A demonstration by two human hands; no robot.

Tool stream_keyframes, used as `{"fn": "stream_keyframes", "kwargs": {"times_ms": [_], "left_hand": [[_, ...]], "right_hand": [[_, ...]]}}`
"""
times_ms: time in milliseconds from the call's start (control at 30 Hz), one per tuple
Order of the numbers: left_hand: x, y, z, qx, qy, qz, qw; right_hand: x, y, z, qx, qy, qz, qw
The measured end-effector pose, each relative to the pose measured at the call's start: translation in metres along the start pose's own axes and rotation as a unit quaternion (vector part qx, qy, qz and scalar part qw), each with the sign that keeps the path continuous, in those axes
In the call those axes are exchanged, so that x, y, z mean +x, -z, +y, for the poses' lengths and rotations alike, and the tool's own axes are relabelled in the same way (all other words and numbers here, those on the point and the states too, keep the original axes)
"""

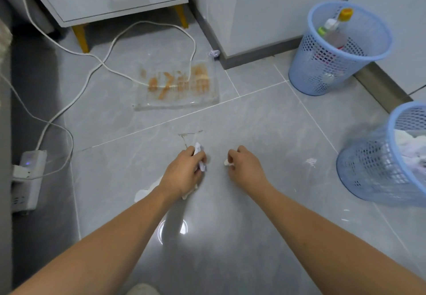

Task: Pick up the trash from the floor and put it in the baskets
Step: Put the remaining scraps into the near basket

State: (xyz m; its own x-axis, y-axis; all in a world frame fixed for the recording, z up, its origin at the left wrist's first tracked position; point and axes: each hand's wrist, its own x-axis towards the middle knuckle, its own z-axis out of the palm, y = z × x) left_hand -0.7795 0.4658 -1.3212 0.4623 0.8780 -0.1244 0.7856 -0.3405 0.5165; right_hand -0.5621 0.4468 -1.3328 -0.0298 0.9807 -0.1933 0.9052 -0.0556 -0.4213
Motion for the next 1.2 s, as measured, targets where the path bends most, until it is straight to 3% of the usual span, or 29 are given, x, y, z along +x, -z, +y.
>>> {"fn": "stream_keyframes", "kwargs": {"times_ms": [267,467,567,767,900,1000,1200], "left_hand": [[0.036,0.032,0.097,-0.030,-0.106,0.033,0.993],[0.075,0.044,0.241,-0.044,-0.203,0.063,0.976],[0.091,0.033,0.314,-0.049,-0.241,0.054,0.968],[0.111,0.001,0.426,-0.047,-0.281,-0.021,0.958],[0.118,-0.022,0.458,0.054,-0.250,-0.109,0.961],[0.116,-0.027,0.452,0.111,-0.248,-0.057,0.961],[0.095,-0.003,0.403,0.095,-0.273,0.013,0.957]], "right_hand": [[-0.057,0.110,0.011,0.072,-0.051,0.198,0.976],[-0.123,0.225,0.076,0.032,-0.057,0.327,0.943],[-0.153,0.270,0.117,0.005,-0.100,0.369,0.924],[-0.177,0.305,0.195,-0.021,-0.192,0.366,0.910],[-0.183,0.309,0.228,-0.056,-0.293,0.210,0.931],[-0.187,0.309,0.230,-0.040,-0.301,0.214,0.928],[-0.172,0.298,0.194,0.001,-0.221,0.276,0.935]]}}
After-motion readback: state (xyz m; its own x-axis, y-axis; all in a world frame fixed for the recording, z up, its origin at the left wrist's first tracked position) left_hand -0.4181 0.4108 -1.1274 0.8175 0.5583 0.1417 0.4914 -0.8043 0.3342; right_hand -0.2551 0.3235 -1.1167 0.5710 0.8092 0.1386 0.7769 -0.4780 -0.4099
